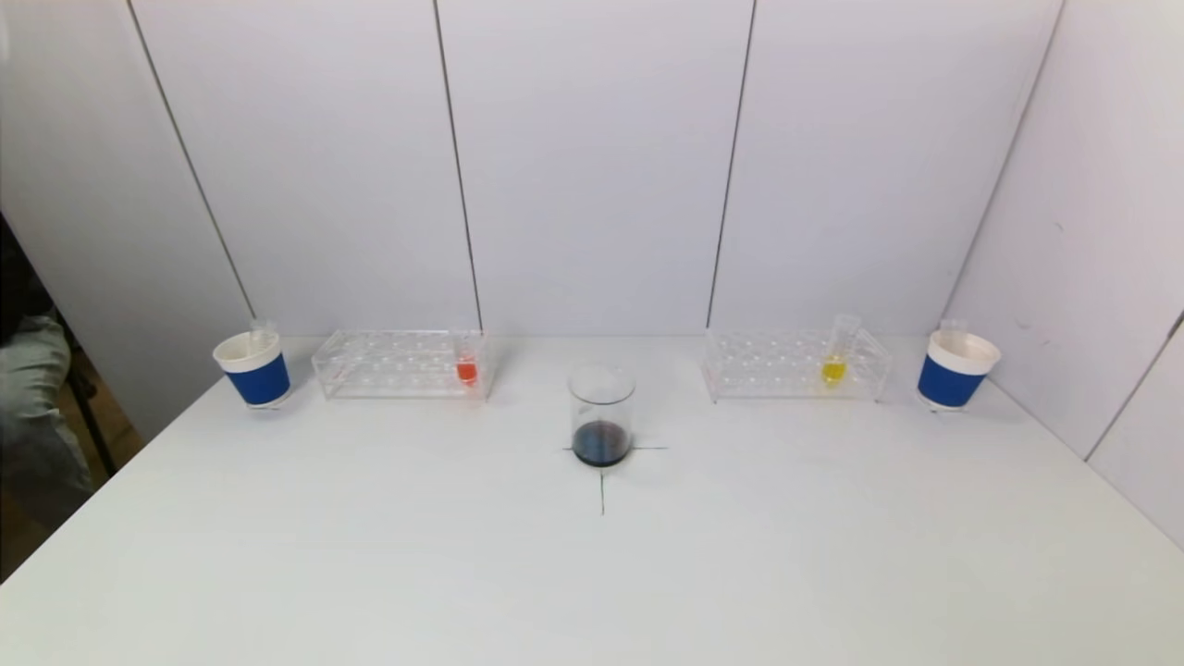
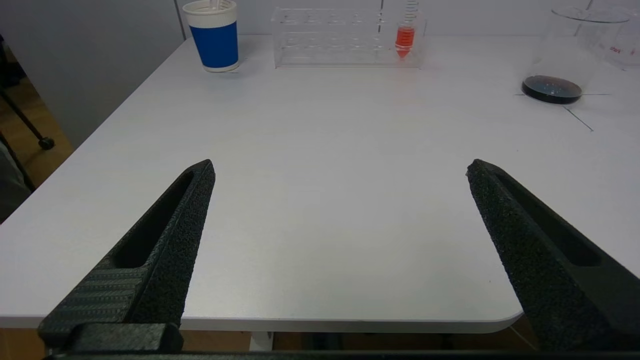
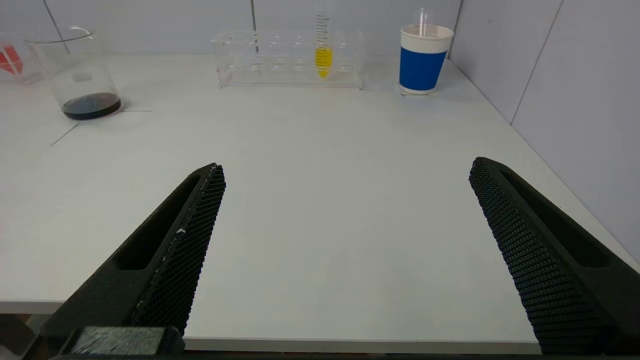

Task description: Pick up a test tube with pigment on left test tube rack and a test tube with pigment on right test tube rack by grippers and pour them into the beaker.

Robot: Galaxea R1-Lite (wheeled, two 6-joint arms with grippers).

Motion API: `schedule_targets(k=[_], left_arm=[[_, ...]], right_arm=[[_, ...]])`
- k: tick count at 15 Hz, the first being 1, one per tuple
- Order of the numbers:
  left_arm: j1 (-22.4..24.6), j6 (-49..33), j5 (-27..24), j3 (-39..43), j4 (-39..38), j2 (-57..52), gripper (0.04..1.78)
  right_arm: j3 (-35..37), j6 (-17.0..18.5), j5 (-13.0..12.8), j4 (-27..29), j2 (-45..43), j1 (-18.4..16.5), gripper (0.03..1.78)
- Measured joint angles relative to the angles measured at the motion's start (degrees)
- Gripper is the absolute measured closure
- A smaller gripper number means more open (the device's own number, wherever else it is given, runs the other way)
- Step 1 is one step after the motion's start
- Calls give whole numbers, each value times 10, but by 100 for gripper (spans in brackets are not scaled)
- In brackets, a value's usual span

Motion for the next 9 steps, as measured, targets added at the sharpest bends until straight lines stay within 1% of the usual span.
schedule_targets(k=[9], left_arm=[[0, 0, 0, 0, 0, 0, 6]], right_arm=[[0, 0, 0, 0, 0, 0, 4]])
